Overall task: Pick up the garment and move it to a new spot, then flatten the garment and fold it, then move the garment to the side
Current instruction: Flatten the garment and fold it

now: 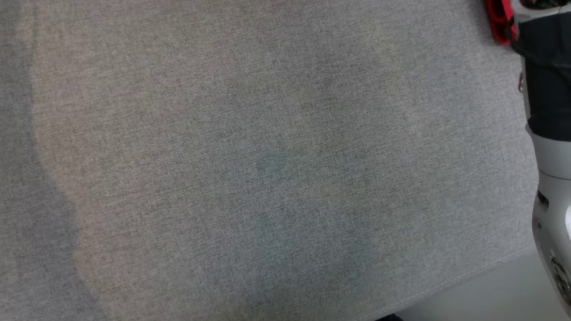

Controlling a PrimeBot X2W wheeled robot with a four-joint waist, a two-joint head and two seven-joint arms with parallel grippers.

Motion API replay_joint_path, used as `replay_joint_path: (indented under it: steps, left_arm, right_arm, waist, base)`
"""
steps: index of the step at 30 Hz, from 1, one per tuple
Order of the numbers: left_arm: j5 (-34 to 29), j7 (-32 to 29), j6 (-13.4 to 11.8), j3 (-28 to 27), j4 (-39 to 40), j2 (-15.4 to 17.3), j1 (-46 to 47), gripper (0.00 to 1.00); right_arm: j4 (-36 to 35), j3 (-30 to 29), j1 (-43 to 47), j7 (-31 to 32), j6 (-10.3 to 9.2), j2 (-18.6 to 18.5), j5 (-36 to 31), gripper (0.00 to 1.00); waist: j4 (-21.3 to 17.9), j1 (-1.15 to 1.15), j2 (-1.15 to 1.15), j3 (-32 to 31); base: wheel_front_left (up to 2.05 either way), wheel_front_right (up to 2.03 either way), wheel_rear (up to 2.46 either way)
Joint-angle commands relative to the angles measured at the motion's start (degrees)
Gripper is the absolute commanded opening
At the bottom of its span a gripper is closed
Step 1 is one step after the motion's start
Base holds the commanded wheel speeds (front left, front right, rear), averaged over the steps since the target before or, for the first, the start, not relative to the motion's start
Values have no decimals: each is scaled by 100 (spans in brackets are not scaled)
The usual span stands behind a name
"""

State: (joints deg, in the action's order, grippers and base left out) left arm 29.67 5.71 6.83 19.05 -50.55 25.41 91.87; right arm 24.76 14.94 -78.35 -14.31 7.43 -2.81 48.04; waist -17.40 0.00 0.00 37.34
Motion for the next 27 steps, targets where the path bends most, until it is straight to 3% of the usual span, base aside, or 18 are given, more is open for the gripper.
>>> replay_joint_path:
  steps: [1,10,13,17,27]
  left_arm:
    - [26,81,25,23,-49,-4,9,0]
    - [233,329,66,202,-277,-37,112,0]
    - [558,288,61,335,-187,1,-74,0]
    - [1130,184,62,644,279,81,-609,0]
    - [2307,414,64,1289,1871,707,-2753,0]
  right_arm:
    - [-13,29,34,-72,11,-49,60,0]
    - [-262,330,308,-96,11,-107,247,0]
    - [-572,465,641,-98,11,-241,333,0]
    - [-909,618,1182,-95,11,-479,442,0]
    - [-1920,854,3361,-78,11,-1184,590,0]
  waist:
    - [-11,0,0,18]
    - [13,0,0,-87]
    - [62,0,0,-162]
    - [199,0,0,-266]
    - [653,0,0,-837]
  base:
    - [0,0,0]
    - [0,0,0]
    - [0,0,0]
    - [0,0,0]
    - [0,0,0]
